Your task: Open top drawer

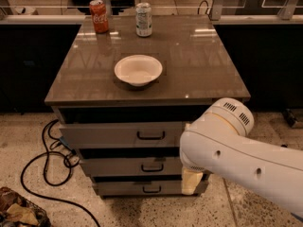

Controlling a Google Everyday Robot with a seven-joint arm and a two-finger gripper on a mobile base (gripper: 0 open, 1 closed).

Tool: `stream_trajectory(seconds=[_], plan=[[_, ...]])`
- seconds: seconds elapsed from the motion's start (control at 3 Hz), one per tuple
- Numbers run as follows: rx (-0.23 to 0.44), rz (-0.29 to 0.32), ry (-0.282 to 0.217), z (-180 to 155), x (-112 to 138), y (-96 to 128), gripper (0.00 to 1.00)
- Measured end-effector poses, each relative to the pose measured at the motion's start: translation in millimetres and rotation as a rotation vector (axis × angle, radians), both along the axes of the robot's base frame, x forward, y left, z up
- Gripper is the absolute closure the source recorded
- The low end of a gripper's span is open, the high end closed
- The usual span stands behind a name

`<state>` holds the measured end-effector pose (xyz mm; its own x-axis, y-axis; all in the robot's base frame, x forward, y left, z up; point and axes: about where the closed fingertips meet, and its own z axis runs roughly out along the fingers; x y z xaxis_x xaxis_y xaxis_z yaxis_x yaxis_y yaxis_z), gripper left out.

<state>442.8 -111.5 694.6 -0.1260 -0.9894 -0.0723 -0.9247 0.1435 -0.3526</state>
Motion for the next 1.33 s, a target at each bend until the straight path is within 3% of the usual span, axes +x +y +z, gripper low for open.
stream_trajectory(seconds=[0.67,1.33], plan=[[0.059,0.030,-0.025,-15,47,5,0.00],[0.090,0.039,-0.020,-23,76,4,0.00]])
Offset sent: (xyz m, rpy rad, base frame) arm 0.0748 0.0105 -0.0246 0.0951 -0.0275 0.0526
